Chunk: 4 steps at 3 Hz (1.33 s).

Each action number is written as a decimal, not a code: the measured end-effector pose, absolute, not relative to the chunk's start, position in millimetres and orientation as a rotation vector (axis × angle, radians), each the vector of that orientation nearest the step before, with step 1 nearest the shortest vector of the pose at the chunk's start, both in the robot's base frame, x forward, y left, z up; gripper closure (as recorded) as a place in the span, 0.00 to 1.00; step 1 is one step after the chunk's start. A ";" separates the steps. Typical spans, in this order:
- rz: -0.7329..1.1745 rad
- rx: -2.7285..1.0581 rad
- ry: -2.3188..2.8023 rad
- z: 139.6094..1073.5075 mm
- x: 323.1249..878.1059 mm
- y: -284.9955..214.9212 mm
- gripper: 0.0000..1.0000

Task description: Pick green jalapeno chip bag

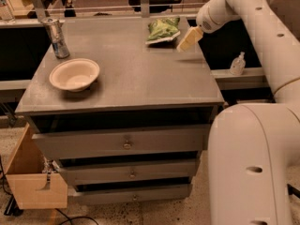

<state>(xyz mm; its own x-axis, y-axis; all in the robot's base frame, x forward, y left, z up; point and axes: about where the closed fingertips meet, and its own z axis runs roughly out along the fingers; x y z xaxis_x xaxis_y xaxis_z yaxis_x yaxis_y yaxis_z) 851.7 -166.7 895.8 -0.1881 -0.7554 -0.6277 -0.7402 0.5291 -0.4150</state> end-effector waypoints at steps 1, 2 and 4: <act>0.042 -1.282 1.906 888.3 856.4 -135.4 0.00; 0.088 -1.326 1.889 879.6 860.1 -115.3 0.00; 0.105 -1.328 1.865 878.3 869.9 -102.4 0.39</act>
Offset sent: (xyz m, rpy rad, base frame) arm 0.0461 0.0563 -0.0002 0.0372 0.0543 0.1756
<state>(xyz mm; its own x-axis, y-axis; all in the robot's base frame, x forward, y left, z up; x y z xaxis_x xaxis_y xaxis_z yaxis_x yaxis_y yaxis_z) 869.9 -102.4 878.3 -0.1026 -0.7482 -0.6555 -0.8173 0.4390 -0.3732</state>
